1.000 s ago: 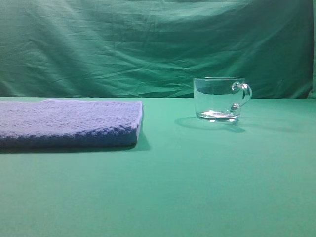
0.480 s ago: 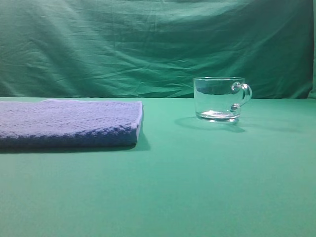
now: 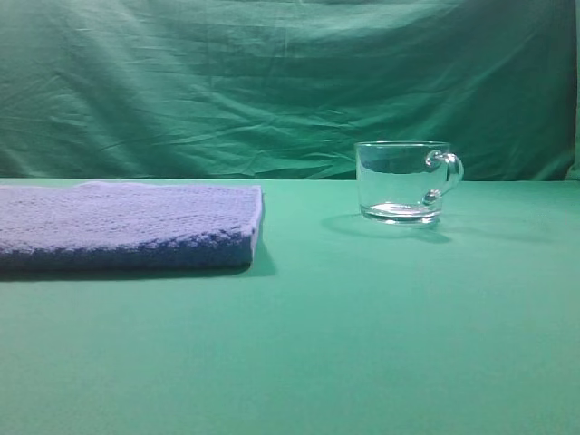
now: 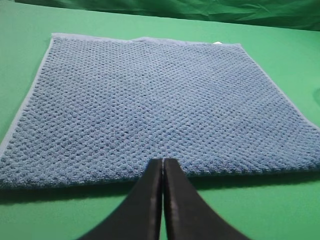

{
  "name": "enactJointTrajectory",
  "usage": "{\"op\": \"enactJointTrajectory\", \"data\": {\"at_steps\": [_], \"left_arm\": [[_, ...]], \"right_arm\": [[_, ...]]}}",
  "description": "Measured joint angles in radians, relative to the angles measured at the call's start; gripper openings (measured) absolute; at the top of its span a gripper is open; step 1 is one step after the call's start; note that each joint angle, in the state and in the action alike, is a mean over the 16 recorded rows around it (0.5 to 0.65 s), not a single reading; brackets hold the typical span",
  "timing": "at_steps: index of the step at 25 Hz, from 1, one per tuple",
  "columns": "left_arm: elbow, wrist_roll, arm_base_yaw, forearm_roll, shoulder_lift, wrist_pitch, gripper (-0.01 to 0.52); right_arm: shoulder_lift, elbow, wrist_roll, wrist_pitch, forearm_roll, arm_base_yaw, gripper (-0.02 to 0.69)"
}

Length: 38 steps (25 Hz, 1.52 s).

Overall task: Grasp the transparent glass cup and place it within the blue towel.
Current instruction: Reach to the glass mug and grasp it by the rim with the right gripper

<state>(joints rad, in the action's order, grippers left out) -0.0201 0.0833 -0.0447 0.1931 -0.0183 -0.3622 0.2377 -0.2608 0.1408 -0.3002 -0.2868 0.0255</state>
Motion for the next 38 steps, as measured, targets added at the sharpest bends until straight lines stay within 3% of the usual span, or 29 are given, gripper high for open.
{"op": "enactJointTrajectory", "data": {"at_steps": [8,16,20,29,32,35,38], "left_arm": [[0.000,0.000,0.000,0.000,0.000,0.000,0.000],[0.000,0.000,0.000,0.000,0.000,0.000,0.000],[0.000,0.000,0.000,0.000,0.000,0.000,0.000],[0.000,0.000,0.000,0.000,0.000,0.000,0.000],[0.000,0.000,0.000,0.000,0.000,0.000,0.000],[0.000,0.000,0.000,0.000,0.000,0.000,0.000],[0.000,0.000,0.000,0.000,0.000,0.000,0.000]], "right_arm": [[0.350,-0.184,0.106,-0.110,-0.010,-0.012,0.048],[0.726,-0.398,0.223,-0.224,-0.006,-0.126,0.062],[0.913,-0.514,0.261,-0.271,-0.002,-0.202,0.153],[1.260,-0.719,0.287,-0.307,0.010,-0.324,0.487],[1.347,-0.764,0.290,-0.297,0.013,-0.340,0.568],[1.422,-0.794,0.295,-0.276,0.014,-0.351,0.575],[1.484,-0.813,0.300,-0.243,0.016,-0.358,0.499]]}}
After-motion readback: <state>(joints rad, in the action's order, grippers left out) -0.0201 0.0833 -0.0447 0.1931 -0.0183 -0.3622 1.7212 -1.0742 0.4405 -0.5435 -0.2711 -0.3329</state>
